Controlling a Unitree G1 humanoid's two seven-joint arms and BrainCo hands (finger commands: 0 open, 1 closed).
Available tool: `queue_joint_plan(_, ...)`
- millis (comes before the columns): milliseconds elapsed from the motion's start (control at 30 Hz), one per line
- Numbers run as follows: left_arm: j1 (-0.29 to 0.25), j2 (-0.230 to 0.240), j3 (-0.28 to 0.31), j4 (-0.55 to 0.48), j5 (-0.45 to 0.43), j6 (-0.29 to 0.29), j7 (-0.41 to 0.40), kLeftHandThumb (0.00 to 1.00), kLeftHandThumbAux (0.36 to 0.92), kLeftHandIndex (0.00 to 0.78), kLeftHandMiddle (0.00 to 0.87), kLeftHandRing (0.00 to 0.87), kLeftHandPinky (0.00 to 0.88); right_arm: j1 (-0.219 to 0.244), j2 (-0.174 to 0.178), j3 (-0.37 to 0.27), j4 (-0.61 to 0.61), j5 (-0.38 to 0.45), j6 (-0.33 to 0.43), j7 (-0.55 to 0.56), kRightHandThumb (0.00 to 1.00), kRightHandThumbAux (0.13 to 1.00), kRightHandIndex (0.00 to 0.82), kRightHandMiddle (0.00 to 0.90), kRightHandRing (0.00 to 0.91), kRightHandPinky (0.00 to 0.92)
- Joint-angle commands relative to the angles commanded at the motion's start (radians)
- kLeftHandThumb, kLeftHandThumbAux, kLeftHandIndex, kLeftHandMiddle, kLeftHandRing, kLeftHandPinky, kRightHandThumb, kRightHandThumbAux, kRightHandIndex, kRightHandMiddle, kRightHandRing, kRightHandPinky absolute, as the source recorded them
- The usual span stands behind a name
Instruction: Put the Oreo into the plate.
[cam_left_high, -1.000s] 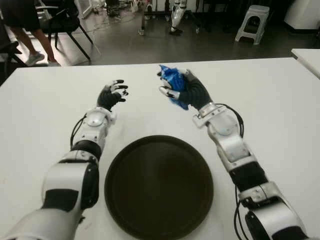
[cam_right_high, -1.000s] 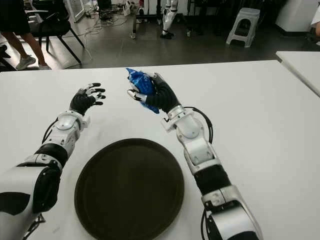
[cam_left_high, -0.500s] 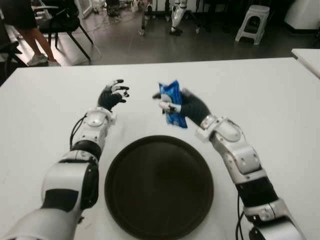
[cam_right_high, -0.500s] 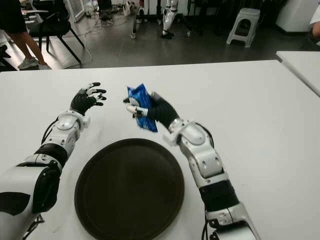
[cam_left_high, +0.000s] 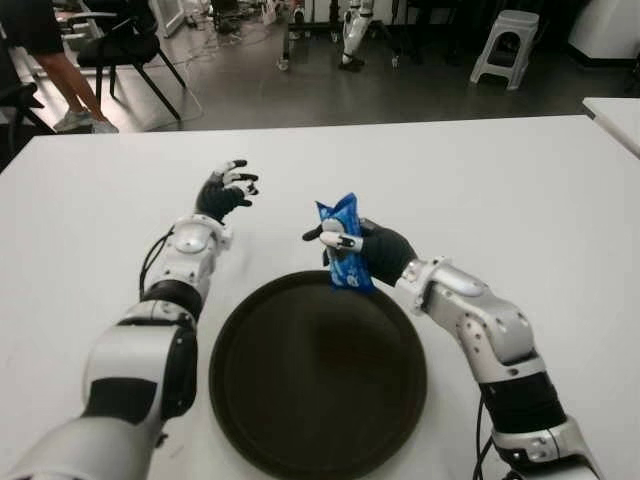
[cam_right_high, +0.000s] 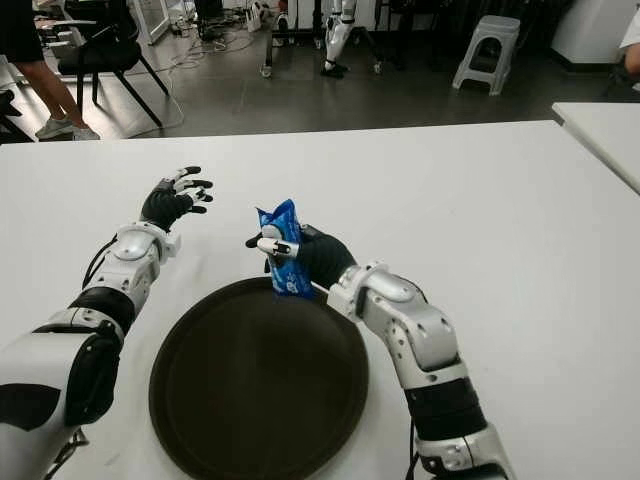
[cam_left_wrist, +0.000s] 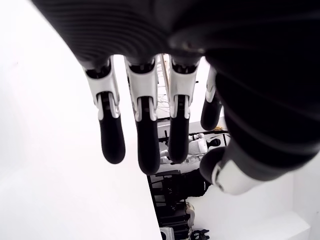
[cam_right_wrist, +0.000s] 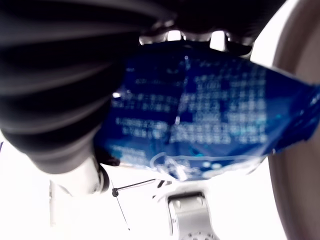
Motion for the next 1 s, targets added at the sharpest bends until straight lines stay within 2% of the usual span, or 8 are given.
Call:
queue_joint_plan(567, -0.001, 0.001, 0.005, -0.001, -0.003, 0.005, -0.009, 0.124, 0.729, 0.183, 0.309, 0.346, 0.393, -0.006, 0.004, -0.026, -0.018, 0.073, 0.087, 0.013, 0.697, 0.726, 0.433, 0.758, 0.761, 0.791)
queue_joint_plan(1000, 0.002, 0.0, -0.005, -0.003, 0.006, -0.003, 0.0, 0.102, 0.715, 0.185, 0.32, 0.347, 0.393, 0.014, -0.016, 0.008, -0.023, 0.072, 0.118, 0.036, 0.697, 0.728, 0.431, 0.754, 0.764, 0.805)
